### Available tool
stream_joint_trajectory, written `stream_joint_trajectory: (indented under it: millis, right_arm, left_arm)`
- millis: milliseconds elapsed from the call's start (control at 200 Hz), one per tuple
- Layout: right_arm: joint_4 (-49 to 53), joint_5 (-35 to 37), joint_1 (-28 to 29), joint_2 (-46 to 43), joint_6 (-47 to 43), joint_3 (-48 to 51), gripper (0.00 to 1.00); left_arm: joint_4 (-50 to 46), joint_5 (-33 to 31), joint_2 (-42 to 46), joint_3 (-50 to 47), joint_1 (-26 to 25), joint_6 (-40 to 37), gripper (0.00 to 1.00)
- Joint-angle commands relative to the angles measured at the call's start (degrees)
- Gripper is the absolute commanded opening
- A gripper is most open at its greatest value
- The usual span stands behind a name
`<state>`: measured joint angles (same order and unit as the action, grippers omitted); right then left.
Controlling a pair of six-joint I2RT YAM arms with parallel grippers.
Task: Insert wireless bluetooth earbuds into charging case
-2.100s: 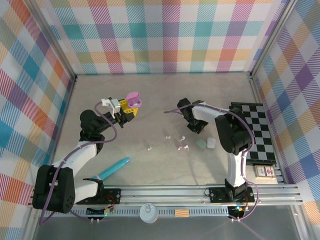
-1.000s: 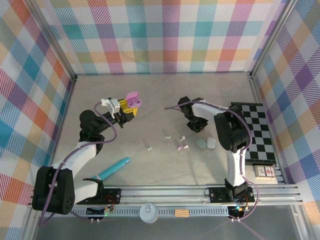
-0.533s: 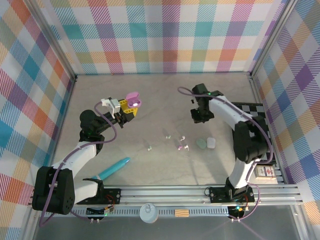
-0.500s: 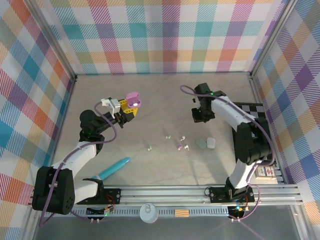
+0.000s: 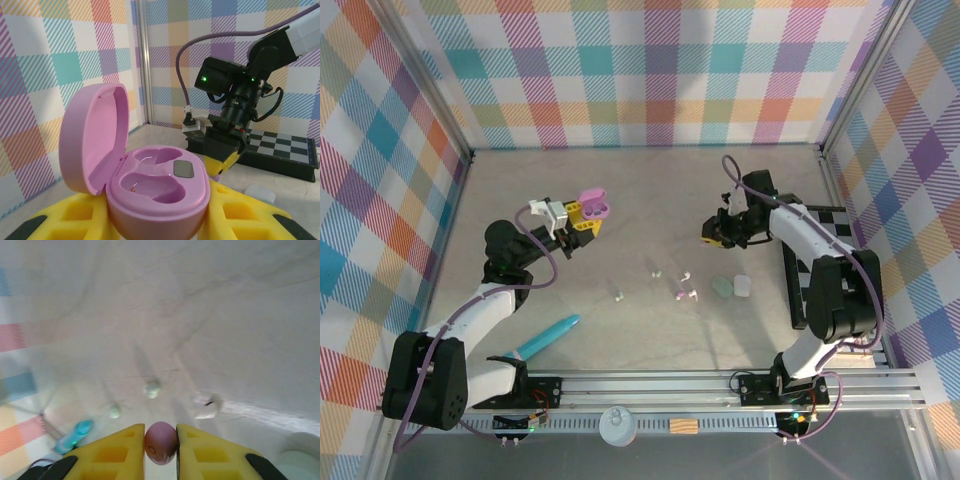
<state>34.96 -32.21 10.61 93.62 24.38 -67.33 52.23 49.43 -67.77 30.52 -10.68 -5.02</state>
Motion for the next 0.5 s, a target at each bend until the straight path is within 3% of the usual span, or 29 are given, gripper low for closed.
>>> stream_joint_trajectory:
  millis: [0,370,495]
  right_arm:
    - [-4.47,-8.82,-1.24,-2.41,5.00,1.55,0.20]
    - [-1.92,-12.37,-2.02,-3.62,6.76,1.41,0.20]
    - [2.06,-12.04,-1.59,-4.48,3.29,-0.32,0.21]
  left_arm:
    - [0.18,0.29,-0.41,1.02,-1.03,-1.63,0.29]
    - [0.69,-0.27,-2.39,1.47,-4.36,-2.26,0.29]
    - [-1.40,-0.56,-3.14,2.12,-6.07,-3.91,0.29]
